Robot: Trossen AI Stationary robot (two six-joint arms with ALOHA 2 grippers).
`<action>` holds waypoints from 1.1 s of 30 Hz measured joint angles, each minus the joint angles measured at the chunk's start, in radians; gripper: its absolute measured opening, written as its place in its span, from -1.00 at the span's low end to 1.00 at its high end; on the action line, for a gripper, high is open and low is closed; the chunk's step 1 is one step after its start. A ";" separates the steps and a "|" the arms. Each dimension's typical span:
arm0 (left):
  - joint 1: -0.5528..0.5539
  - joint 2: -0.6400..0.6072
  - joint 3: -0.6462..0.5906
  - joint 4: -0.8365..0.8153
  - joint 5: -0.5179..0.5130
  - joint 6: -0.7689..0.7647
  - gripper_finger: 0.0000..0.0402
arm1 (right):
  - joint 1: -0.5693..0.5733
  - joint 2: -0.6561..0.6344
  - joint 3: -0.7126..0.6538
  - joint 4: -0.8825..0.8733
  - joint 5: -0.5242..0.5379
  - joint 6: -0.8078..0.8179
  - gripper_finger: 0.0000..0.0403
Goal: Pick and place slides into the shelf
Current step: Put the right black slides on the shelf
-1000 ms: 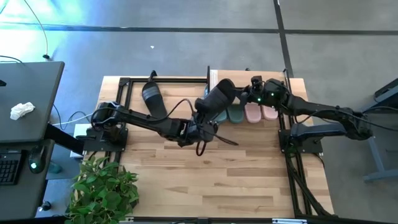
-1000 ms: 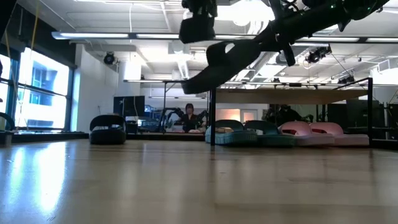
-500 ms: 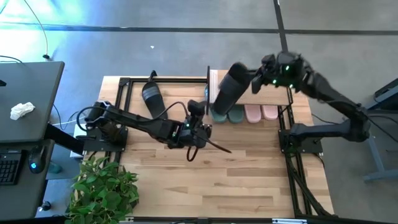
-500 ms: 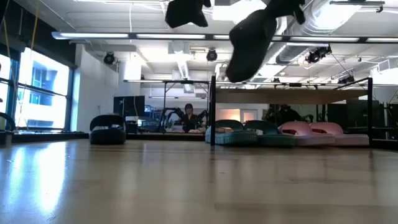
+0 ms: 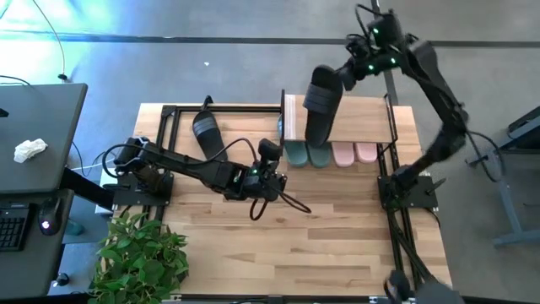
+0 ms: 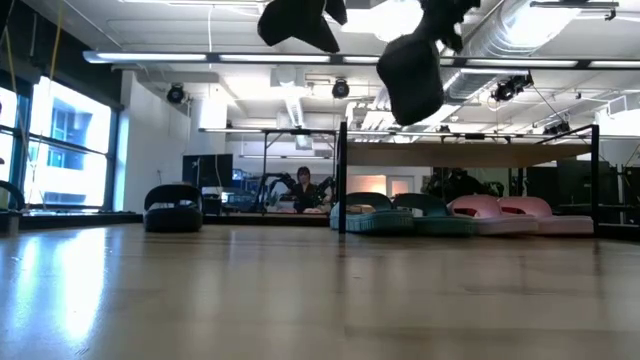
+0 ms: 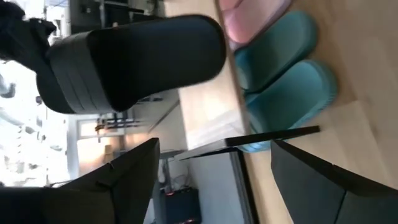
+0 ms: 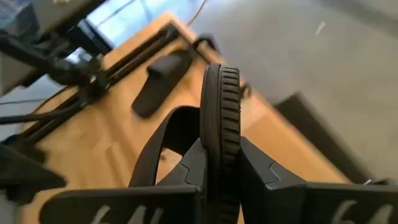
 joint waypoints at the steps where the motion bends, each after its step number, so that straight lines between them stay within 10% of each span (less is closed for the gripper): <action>1: 0.006 0.000 0.000 -0.008 0.011 -0.008 0.44 | -0.023 0.036 0.029 -0.041 -0.027 -0.014 -0.87; 19: 0.135 0.001 0.000 -0.082 0.264 -0.091 0.44 | -0.268 0.360 0.052 -0.177 -0.345 -0.291 -0.90; 33: 0.156 0.001 0.000 -0.081 0.288 -0.091 0.44 | -0.272 0.458 0.052 -0.207 -0.256 -0.392 -0.92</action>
